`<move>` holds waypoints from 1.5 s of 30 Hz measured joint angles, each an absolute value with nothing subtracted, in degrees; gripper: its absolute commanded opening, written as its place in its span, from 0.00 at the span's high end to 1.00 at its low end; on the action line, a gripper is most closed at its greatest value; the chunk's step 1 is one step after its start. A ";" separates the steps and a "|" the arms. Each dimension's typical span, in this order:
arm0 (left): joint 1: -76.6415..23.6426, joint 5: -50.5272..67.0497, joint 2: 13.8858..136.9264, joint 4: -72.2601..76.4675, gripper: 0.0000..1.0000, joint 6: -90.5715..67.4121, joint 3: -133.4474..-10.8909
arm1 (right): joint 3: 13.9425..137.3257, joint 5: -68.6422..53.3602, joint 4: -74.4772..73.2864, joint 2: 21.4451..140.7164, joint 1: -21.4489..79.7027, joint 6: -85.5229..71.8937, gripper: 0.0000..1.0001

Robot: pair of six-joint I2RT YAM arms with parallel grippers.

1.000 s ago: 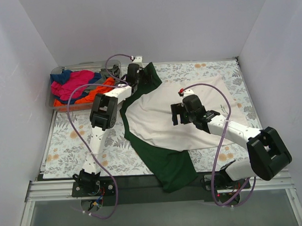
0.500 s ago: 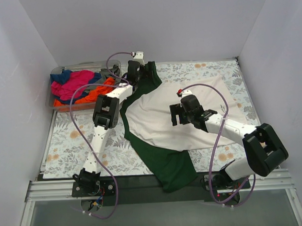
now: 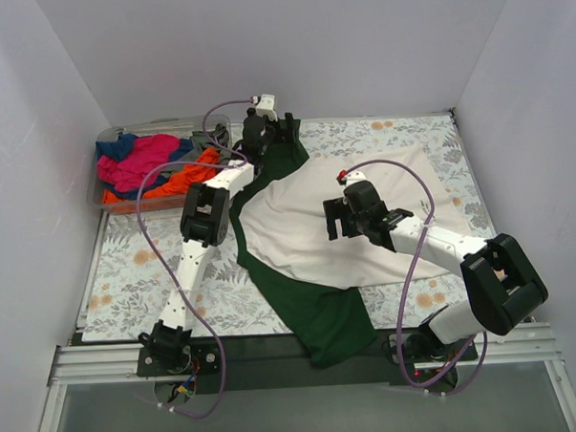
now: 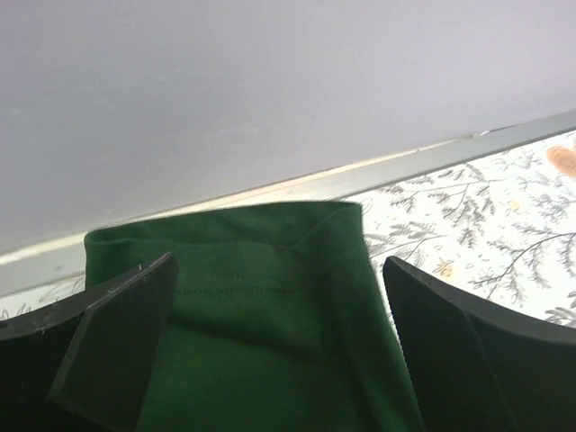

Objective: Fold and stack the t-shirts
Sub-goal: Fold the tshirt

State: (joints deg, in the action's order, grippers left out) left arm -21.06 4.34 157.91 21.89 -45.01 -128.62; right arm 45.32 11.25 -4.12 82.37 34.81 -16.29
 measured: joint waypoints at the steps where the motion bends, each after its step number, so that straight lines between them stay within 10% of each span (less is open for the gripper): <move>1: -21.06 4.64 157.69 22.39 0.09 -45.06 -128.49 | 45.32 11.35 -4.12 82.37 34.81 -16.27 0.21; 18: -25.71 9.65 115.70 23.55 0.10 -54.74 -81.01 | 46.92 15.05 -4.14 82.24 27.33 -14.87 0.19; 27: -33.17 9.78 112.51 18.63 0.10 -60.38 -65.01 | 46.50 14.63 -4.10 81.69 18.20 -13.26 0.19; 45: -32.86 2.57 118.48 15.35 0.09 -61.08 -69.54 | 59.46 13.63 -2.46 101.56 9.61 -10.96 0.19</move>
State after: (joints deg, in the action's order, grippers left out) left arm -32.86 2.57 118.48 15.35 -61.08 -69.54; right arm 59.46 13.63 -2.46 101.56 9.61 -10.96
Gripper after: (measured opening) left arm 0.905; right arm 0.807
